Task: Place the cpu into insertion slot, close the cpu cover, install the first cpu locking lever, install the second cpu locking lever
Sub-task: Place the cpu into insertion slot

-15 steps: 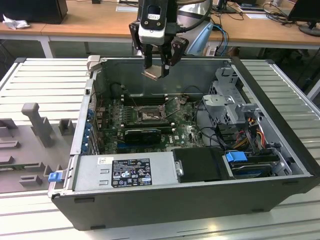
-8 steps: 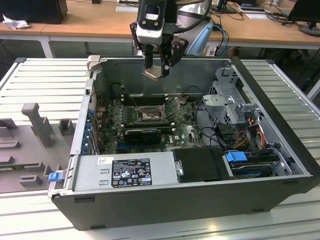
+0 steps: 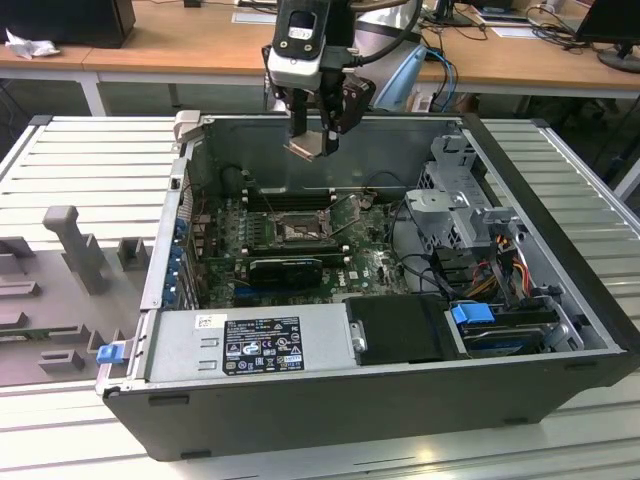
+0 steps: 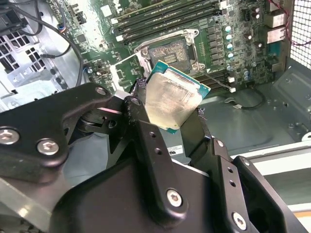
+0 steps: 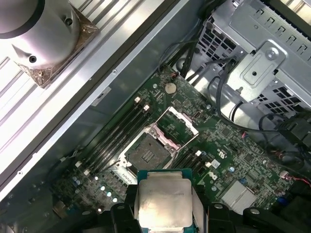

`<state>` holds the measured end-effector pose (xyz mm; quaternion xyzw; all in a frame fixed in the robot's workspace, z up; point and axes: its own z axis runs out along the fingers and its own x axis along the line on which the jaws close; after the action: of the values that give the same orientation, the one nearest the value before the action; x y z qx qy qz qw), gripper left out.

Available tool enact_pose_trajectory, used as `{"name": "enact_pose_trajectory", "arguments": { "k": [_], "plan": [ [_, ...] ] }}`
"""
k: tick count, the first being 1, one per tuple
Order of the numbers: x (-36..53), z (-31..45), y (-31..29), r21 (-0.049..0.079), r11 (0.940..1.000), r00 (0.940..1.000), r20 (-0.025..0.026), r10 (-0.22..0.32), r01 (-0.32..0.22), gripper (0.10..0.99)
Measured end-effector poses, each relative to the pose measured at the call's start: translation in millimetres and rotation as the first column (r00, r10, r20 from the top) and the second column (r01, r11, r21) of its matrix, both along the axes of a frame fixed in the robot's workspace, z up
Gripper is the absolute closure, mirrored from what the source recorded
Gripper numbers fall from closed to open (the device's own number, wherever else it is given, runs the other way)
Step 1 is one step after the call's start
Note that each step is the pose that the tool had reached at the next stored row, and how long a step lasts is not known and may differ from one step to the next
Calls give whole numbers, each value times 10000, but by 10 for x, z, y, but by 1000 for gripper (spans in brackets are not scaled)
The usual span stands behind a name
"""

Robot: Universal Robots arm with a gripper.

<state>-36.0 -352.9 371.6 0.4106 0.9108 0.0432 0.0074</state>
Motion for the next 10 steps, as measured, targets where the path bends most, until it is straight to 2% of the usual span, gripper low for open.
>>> {"name": "enact_pose_trajectory", "arguments": {
  "k": [10],
  "plan": [
    [0, -4, 0, 0, 9968, 9968, 0, -799, 799, 557]
  ]
}}
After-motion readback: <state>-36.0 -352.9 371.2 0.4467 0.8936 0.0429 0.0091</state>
